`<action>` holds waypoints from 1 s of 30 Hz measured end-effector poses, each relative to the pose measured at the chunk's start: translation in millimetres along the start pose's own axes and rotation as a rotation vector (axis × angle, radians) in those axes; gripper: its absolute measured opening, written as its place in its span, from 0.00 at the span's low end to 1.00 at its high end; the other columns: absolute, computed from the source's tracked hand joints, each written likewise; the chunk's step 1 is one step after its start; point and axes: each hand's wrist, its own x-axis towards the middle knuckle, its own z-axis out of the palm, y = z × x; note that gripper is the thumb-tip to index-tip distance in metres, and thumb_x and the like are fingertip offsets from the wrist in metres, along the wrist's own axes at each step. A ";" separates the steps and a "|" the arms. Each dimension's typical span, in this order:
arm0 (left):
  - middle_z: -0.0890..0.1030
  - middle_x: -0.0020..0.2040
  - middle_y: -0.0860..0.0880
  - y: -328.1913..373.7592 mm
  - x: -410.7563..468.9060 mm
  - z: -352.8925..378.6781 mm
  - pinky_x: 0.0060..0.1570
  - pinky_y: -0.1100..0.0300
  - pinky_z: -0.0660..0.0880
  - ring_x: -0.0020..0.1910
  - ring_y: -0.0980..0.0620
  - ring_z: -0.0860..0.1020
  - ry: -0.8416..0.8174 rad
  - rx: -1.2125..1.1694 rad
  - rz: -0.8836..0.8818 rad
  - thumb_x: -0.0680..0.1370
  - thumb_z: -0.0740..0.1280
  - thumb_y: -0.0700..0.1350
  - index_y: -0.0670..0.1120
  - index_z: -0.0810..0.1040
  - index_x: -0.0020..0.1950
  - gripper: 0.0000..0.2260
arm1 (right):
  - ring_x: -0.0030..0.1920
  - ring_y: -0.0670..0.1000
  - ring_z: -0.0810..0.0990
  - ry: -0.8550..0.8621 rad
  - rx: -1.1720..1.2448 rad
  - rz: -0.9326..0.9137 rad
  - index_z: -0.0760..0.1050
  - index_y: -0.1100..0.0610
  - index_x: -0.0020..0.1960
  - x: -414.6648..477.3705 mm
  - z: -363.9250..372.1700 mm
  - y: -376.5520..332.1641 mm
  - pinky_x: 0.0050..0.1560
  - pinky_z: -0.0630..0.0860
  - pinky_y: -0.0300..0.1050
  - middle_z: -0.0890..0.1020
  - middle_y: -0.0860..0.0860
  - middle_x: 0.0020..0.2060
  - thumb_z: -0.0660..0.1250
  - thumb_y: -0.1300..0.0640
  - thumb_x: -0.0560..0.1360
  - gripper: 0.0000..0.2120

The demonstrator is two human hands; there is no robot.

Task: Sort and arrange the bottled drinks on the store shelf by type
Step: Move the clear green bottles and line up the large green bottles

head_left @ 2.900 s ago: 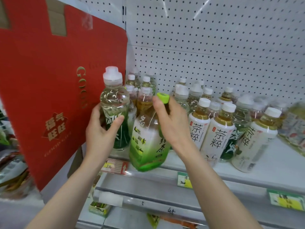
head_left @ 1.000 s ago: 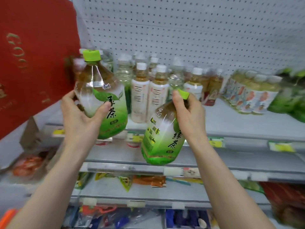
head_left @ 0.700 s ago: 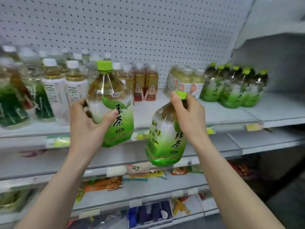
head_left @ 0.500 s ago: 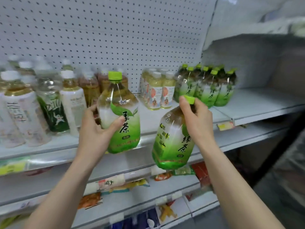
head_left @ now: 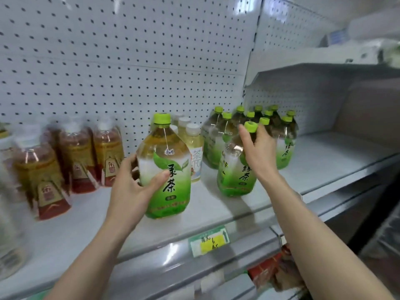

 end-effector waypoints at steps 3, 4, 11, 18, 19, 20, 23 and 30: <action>0.80 0.57 0.58 -5.9 9.1 10.3 0.50 0.59 0.77 0.57 0.58 0.79 -0.001 -0.012 -0.021 0.57 0.75 0.62 0.56 0.72 0.64 0.36 | 0.39 0.51 0.75 -0.042 -0.035 0.025 0.72 0.64 0.58 14.5 19.8 26.8 0.42 0.69 0.47 0.77 0.50 0.37 0.55 0.36 0.79 0.30; 0.81 0.56 0.59 -7.4 11.1 14.2 0.48 0.61 0.77 0.56 0.59 0.79 -0.001 -0.014 -0.028 0.57 0.75 0.61 0.57 0.72 0.63 0.35 | 0.37 0.51 0.74 -0.041 -0.043 0.027 0.72 0.62 0.55 18.1 24.8 33.3 0.41 0.68 0.47 0.76 0.50 0.36 0.56 0.37 0.80 0.27; 0.81 0.55 0.56 -12.3 9.1 52.2 0.39 0.69 0.77 0.51 0.62 0.80 0.053 -0.021 -0.036 0.57 0.76 0.59 0.56 0.73 0.59 0.31 | 0.46 0.57 0.75 -0.079 -0.067 -0.056 0.71 0.65 0.57 52.0 57.1 49.4 0.45 0.69 0.49 0.77 0.57 0.46 0.56 0.42 0.81 0.25; 0.81 0.55 0.53 -13.7 -10.0 97.6 0.41 0.67 0.78 0.51 0.60 0.81 0.121 -0.002 -0.043 0.59 0.77 0.56 0.54 0.73 0.63 0.34 | 0.59 0.58 0.72 -0.107 -0.114 -0.291 0.69 0.66 0.66 66.9 51.7 65.0 0.59 0.68 0.47 0.75 0.60 0.58 0.61 0.49 0.81 0.23; 0.82 0.56 0.53 -14.5 -12.6 105.2 0.42 0.67 0.78 0.51 0.60 0.81 0.123 0.001 -0.043 0.59 0.77 0.56 0.51 0.73 0.65 0.36 | 0.61 0.58 0.71 -0.095 -0.121 -0.343 0.69 0.65 0.67 66.5 43.8 67.9 0.60 0.67 0.47 0.74 0.60 0.60 0.61 0.48 0.81 0.23; 0.82 0.55 0.53 -15.2 -15.0 112.8 0.42 0.68 0.78 0.51 0.59 0.81 0.123 -0.001 -0.044 0.58 0.77 0.56 0.49 0.73 0.65 0.37 | 0.62 0.57 0.70 -0.061 -0.118 -0.380 0.69 0.63 0.68 67.9 34.3 72.5 0.62 0.67 0.47 0.73 0.59 0.61 0.60 0.48 0.81 0.23; 0.82 0.55 0.52 -15.4 -20.1 138.9 0.42 0.69 0.77 0.51 0.59 0.81 0.113 -0.002 -0.054 0.58 0.77 0.57 0.49 0.73 0.65 0.37 | 0.65 0.58 0.69 0.105 -0.145 -0.358 0.68 0.61 0.69 83.8 4.7 98.8 0.66 0.66 0.50 0.72 0.60 0.64 0.60 0.47 0.81 0.23; 0.81 0.55 0.53 -24.6 -11.5 221.6 0.44 0.66 0.78 0.51 0.61 0.81 0.041 -0.035 -0.069 0.62 0.77 0.50 0.52 0.71 0.64 0.31 | 0.57 0.57 0.79 -0.311 -0.091 -0.159 0.58 0.53 0.75 109.1 -9.4 143.8 0.56 0.76 0.52 0.79 0.55 0.58 0.59 0.42 0.80 0.29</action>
